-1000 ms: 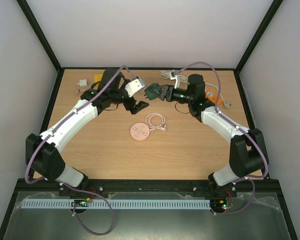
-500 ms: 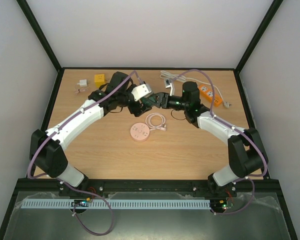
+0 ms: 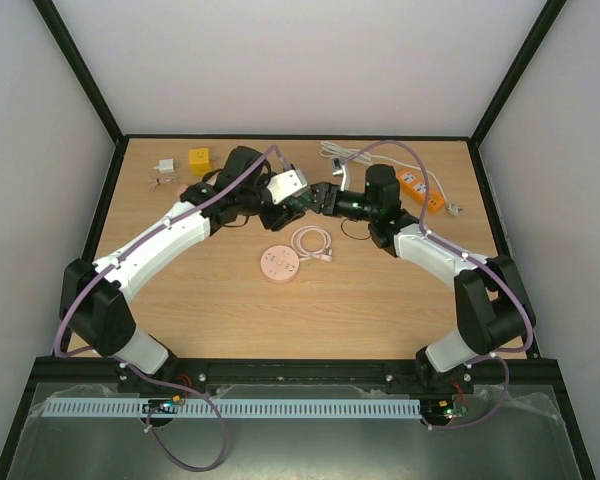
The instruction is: Pull the plug off the socket
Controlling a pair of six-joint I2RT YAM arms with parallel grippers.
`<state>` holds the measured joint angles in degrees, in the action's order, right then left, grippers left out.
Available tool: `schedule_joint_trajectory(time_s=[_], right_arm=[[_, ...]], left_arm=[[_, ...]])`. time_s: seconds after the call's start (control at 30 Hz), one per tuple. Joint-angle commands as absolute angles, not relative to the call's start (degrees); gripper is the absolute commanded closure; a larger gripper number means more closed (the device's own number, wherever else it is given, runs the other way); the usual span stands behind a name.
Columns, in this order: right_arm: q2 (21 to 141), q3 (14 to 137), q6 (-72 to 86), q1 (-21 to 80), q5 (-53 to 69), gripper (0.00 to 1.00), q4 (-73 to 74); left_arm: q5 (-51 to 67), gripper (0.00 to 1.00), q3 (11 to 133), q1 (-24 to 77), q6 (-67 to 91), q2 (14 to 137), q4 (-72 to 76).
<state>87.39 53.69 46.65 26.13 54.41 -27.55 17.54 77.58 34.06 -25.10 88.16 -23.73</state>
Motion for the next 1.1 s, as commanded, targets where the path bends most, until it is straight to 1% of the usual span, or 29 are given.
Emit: schedule_joint_trajectory(time_s=[0.0,0.07,0.13,0.3,0.43,0.67,0.8,1.07], right_arm=[[85.96,54.70,42.87,25.94,56.88,0.38,-28.30],[85.87,55.82,41.85,24.65,56.97,0.26,-26.83],[85.94,56.78,39.42,23.30,56.62,0.19,-24.93],[86.37,59.75,28.45,21.89,53.85,0.11,-16.01],[86.14,60.21,20.45,21.93,51.40,0.08,-10.41],[87.22,60.64,6.81,22.04,48.71,0.08,-1.42],[88.94,61.97,1.66,22.93,47.02,0.08,3.49],[91.54,63.88,-7.81,29.63,38.37,0.08,9.34]], left_arm=[[18.02,0.45,75.84,31.64,-21.01,87.58,-21.16],[19.57,0.47,75.02,30.09,-20.23,87.33,-21.09],[20.07,0.48,73.78,28.76,-20.19,87.04,-21.08],[20.96,0.49,69.49,24.81,-20.39,85.66,-21.17],[22.10,0.50,66.90,20.48,-20.38,85.68,-21.84],[21.71,0.51,63.55,13.30,-22.52,86.57,-24.89],[21.11,0.51,62.22,10.09,-24.48,87.50,-27.34],[16.27,0.52,59.07,7.00,-26.86,89.66,-29.25]])
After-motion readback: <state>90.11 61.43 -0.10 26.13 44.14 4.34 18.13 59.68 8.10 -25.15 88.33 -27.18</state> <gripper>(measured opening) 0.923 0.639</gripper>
